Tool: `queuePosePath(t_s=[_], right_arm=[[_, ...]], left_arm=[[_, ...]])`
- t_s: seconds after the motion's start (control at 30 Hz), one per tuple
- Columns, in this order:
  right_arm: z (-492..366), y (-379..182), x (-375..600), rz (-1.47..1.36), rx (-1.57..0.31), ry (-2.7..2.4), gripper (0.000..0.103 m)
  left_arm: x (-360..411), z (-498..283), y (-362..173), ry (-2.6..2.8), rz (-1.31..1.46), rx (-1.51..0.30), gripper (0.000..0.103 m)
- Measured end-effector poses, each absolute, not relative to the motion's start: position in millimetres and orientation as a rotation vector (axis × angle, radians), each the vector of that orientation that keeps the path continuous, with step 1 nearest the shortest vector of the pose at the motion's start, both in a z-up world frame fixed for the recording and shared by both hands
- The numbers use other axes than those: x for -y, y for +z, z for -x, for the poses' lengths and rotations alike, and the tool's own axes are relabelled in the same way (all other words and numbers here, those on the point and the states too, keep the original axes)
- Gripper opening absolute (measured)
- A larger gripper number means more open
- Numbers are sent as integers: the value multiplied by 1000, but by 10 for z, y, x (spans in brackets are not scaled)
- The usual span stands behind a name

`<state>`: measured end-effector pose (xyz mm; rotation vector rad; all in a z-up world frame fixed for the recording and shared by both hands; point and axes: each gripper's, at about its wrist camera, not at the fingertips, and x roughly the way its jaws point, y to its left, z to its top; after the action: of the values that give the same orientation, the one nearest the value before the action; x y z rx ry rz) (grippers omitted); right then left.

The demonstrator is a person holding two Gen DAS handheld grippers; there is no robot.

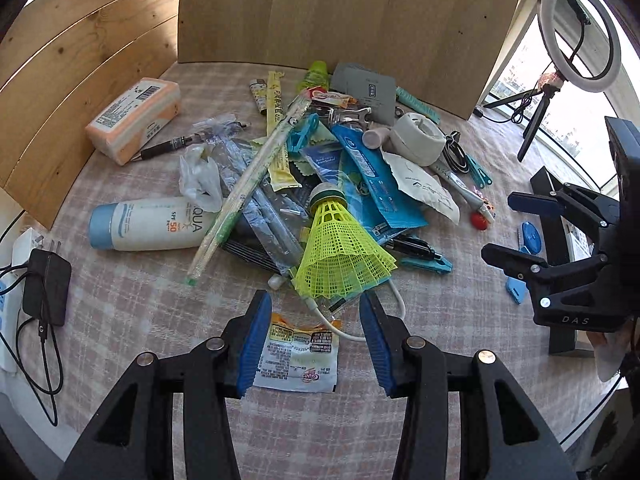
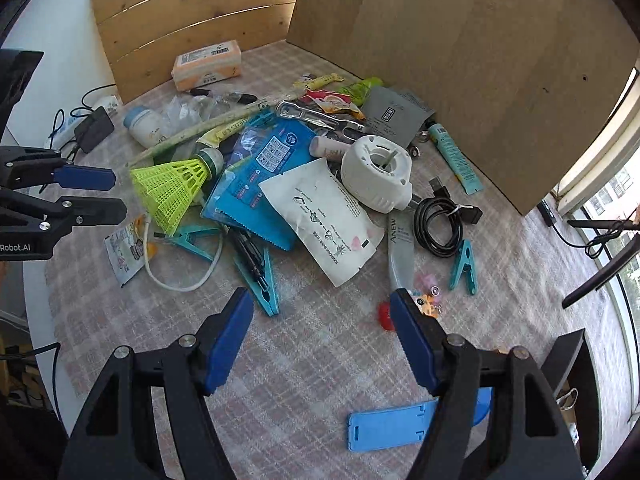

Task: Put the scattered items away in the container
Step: 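Move both grippers back over the pile of items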

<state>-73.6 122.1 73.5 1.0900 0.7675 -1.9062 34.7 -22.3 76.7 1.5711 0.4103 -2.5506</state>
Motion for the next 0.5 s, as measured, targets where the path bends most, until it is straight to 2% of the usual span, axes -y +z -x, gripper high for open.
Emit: queuePosePath(t_s=[0.27,0.3,0.37,0.5], right_arm=[[921,556,-1018,-1081,-811,-1919,67],[939,550,-1003,-1077,-814,-1921,66],[970,537,-975,-1073,-818,-1924,65],[1018,481,-897,-1076,-816,-1911,65]], left_arm=[[175,-180,680,-2549,-1602,-332,42],[183,-159,671,-2548,-1603,-328,40],[200,-111,660,-2542,-1601,-318,30],[217,-30,671,-2543,-1589,-319,26]])
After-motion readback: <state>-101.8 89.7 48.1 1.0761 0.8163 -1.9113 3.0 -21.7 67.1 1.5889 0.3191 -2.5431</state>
